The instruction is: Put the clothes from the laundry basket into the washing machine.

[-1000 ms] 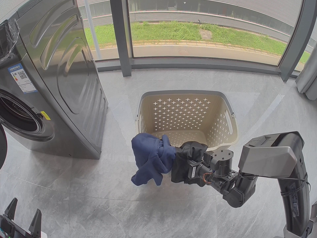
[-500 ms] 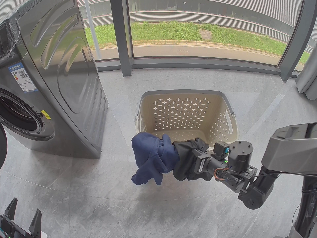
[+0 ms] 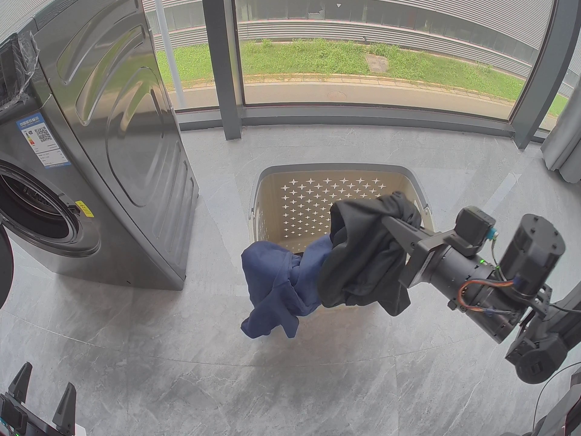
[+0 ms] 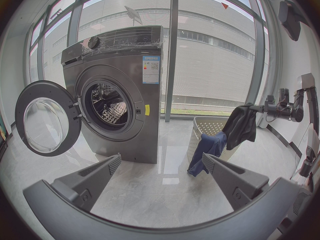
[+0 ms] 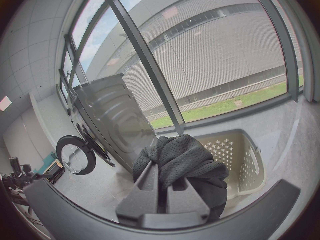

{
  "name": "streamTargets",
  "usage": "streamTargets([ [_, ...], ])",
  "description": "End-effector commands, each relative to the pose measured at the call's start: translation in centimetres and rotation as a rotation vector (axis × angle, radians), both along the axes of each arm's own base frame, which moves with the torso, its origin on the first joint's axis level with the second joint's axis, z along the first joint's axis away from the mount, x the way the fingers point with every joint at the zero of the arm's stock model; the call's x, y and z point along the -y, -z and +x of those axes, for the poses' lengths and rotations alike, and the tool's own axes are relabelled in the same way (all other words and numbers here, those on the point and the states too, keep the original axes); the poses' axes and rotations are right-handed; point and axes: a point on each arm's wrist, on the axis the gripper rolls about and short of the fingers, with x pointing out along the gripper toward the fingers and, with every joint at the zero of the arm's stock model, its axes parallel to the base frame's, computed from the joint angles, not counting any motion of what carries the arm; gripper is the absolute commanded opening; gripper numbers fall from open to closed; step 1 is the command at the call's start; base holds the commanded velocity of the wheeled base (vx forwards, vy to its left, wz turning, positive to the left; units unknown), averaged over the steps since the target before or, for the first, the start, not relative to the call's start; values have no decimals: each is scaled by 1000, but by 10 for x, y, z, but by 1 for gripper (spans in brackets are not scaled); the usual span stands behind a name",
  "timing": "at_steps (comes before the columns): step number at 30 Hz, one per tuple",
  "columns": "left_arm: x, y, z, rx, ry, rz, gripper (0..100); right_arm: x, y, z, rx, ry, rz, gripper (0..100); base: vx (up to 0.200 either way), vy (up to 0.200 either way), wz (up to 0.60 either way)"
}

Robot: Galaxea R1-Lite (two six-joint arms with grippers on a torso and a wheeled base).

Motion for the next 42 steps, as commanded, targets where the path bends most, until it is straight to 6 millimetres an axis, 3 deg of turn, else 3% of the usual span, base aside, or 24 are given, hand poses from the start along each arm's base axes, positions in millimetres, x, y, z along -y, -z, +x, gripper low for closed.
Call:
streamTargets([
  [1, 0, 5, 0, -3, 2, 0, 100, 16, -35, -26, 109, -9, 47, 0, 0, 0, 0],
  [10, 0, 5, 0, -3, 2, 0, 100, 36, -41, -44, 115, 48, 7, 0, -89, 0, 0],
  [15, 0, 5, 0, -3, 2, 0, 100, 37, -46, -44, 123, 102, 24, 0, -200, 0, 0],
  [21, 0, 5, 0, -3, 1, 0, 100, 36, -40, -42, 103, 106, 8, 0, 0, 0, 0],
  [42, 0, 5, 0, -3, 4, 1, 100, 29, -40, -35, 102, 118, 20, 0, 0, 200, 0],
])
